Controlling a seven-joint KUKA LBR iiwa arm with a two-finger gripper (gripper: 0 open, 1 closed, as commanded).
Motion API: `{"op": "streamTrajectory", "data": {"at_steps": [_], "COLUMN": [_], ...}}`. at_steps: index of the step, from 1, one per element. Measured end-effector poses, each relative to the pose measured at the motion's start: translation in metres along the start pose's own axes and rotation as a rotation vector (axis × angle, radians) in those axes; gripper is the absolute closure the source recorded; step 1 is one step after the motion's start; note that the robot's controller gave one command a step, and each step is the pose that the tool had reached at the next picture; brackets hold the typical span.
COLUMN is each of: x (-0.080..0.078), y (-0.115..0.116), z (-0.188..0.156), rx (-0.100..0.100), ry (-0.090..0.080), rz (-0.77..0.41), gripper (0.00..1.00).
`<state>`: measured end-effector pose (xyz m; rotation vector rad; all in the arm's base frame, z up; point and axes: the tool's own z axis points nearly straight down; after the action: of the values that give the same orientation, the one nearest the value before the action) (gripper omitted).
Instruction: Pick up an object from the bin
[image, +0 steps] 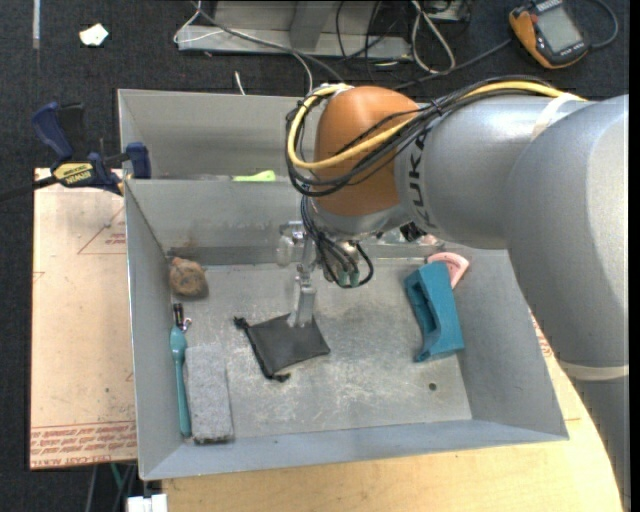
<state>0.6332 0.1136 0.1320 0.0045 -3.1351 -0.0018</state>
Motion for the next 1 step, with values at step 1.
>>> {"op": "streamTrajectory", "data": {"at_steps": [1], "x": [-0.0019], "y": [-0.0003], "z": [-0.0052], "rx": [-0.001], "ry": [-0.008], "rz": [0.002], "gripper": [0.0]}}
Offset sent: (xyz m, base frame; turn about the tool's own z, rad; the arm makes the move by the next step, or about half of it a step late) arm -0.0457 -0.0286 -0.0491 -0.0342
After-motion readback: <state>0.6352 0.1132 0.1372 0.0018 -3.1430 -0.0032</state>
